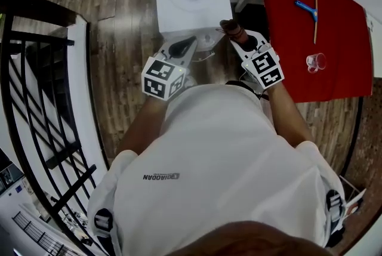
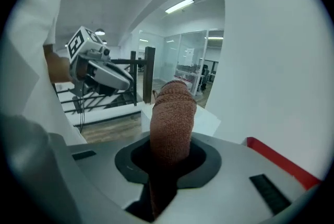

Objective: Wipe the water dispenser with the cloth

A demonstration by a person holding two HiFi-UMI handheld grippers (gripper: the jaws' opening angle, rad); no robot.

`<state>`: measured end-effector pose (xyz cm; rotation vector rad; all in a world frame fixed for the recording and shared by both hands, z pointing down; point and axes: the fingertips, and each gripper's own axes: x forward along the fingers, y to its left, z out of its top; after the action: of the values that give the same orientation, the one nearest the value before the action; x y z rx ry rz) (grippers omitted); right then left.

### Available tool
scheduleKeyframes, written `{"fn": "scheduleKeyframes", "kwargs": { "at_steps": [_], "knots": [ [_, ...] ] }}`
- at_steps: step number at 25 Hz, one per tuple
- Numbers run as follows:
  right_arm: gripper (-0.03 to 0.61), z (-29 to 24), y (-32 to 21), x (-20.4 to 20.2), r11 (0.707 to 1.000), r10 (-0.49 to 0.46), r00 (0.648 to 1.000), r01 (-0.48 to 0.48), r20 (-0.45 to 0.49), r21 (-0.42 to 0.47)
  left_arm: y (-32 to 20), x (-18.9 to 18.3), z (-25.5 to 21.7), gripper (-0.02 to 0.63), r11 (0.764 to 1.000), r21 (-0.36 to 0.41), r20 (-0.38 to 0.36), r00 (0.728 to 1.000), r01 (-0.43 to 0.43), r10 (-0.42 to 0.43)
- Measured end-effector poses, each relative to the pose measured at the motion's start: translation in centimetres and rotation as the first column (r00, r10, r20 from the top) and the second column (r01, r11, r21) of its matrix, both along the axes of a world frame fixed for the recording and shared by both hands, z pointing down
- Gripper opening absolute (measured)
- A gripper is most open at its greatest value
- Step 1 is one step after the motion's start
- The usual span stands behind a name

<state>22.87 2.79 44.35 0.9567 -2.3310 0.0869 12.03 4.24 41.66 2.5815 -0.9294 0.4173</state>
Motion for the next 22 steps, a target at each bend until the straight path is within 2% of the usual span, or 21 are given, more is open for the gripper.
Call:
{"fn": "scheduleKeyframes", "kwargs": {
  "at_steps": [5,9,18,22],
  "knots": [
    [0.064,0.4,-4.0,0.3,1.000,0.017,0.993,-0.015,-0.113,0.026,-2.7,-0.5,0.2,-0.008,0.999,-0.032,0.011,1.000,-0.026,0.027],
    [0.064,0.7,-8.0,1.2,0.999,-0.024,0.981,0.033,-0.190,0.043,-5.1,0.2,0.0,-0.008,0.999,-0.042,0.020,1.000,-0.014,0.015],
    [0.064,1.9,-18.9,3.0,0.987,-0.118,0.939,0.146,-0.322,0.064,-9.4,0.9,-0.2,-0.008,0.990,-0.075,0.039,0.993,0.117,-0.115],
    [0.064,1.9,-23.0,3.3,0.980,-0.146,0.923,0.185,-0.356,0.076,-10.1,1.3,0.5,-0.008,0.983,-0.097,0.086,0.985,0.155,-0.147]
  ]
}}
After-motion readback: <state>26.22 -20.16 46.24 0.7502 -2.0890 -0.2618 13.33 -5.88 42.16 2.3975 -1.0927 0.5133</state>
